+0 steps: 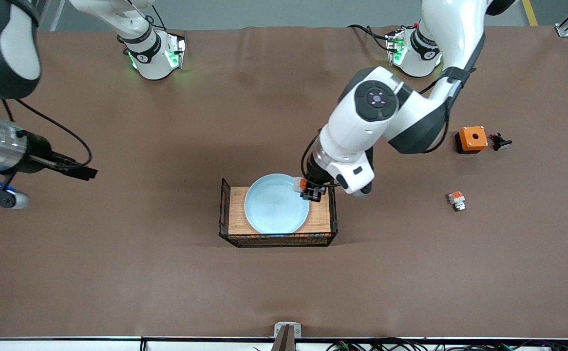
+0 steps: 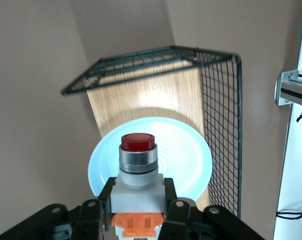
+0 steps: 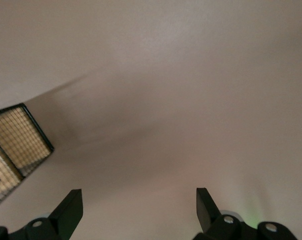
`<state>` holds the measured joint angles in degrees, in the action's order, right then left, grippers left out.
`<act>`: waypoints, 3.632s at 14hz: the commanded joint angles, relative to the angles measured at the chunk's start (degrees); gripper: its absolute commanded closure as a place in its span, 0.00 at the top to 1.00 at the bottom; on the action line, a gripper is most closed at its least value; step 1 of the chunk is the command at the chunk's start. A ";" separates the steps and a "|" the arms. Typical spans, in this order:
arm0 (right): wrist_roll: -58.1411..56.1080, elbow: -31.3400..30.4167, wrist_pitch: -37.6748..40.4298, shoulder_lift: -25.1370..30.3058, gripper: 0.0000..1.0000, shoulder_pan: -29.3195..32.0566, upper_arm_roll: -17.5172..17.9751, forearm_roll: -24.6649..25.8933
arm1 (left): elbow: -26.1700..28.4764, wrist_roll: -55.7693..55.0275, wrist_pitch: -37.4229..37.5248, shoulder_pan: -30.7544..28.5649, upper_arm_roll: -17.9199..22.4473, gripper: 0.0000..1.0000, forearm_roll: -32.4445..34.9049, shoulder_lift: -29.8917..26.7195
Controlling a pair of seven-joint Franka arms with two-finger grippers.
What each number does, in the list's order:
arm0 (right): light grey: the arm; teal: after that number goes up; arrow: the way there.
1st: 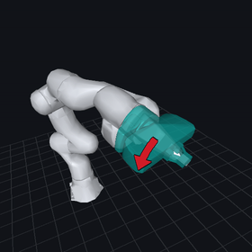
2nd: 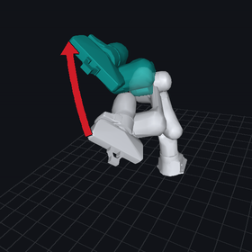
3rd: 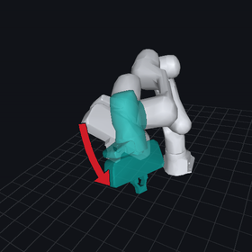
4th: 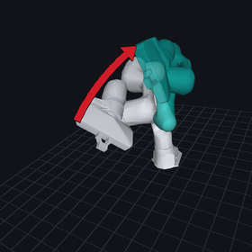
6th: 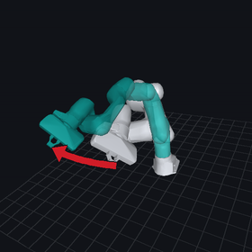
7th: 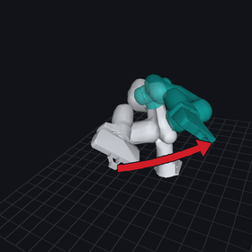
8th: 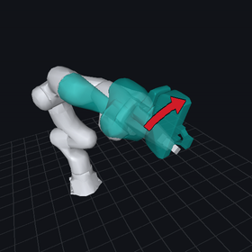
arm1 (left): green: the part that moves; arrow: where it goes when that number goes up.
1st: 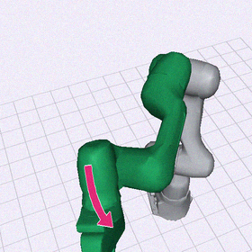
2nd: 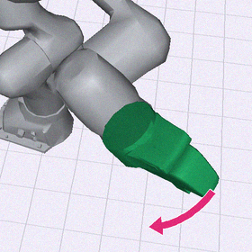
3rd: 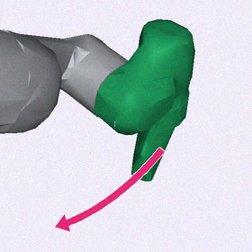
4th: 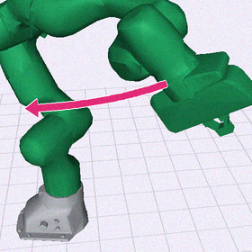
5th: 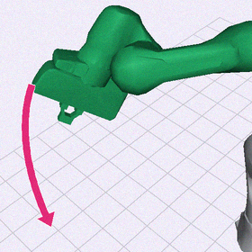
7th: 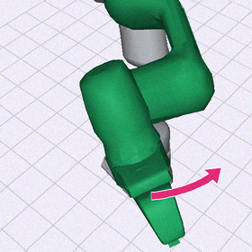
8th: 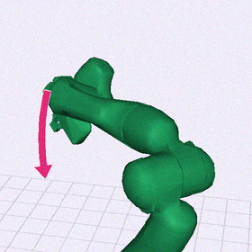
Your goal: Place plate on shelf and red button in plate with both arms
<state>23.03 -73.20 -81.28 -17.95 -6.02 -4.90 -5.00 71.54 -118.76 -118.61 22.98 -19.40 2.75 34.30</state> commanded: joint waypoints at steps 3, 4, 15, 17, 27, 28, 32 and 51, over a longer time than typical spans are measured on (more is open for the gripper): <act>-12.39 -2.30 -0.63 2.04 1.00 3.73 0.95 4.99 | -2.81 -3.66 -4.42 9.00 7.87 0.33 -0.29 4.19; -12.75 -2.47 -0.63 2.04 1.00 3.82 0.95 5.35 | -2.81 -3.75 -5.22 10.41 9.28 0.33 -0.29 4.72; -18.88 -5.99 -3.97 3.45 1.00 5.75 0.95 5.61 | -4.13 -3.75 -14.09 16.40 16.06 0.33 -0.29 10.52; -22.49 -5.29 -3.89 3.36 1.00 6.63 0.95 5.61 | -4.13 -3.75 -14.80 16.48 16.41 0.33 -0.29 11.31; -21.89 -4.24 -2.83 3.45 1.00 5.93 1.12 8.50 | -4.04 -3.49 -14.63 16.14 15.98 1.00 -0.72 10.35; -21.98 -2.84 -1.96 3.71 1.00 6.28 1.12 8.08 | -4.04 -3.58 -14.45 15.96 15.98 1.00 -1.42 10.18; -21.98 0.60 4.97 3.89 1.00 6.20 1.04 8.34 | -3.78 -2.88 -10.68 13.68 15.71 1.00 -2.13 6.76; -20.04 -16.09 1.65 23.04 1.00 5.05 0.95 3.33 | 16.16 63.01 6.82 -1.70 16.06 1.00 -10.22 -16.10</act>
<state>2.12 -83.66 -77.41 0.23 -0.19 -4.12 -1.85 82.74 -59.94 -111.74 22.52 -3.53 -6.98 22.11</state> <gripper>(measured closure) 0.000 0.000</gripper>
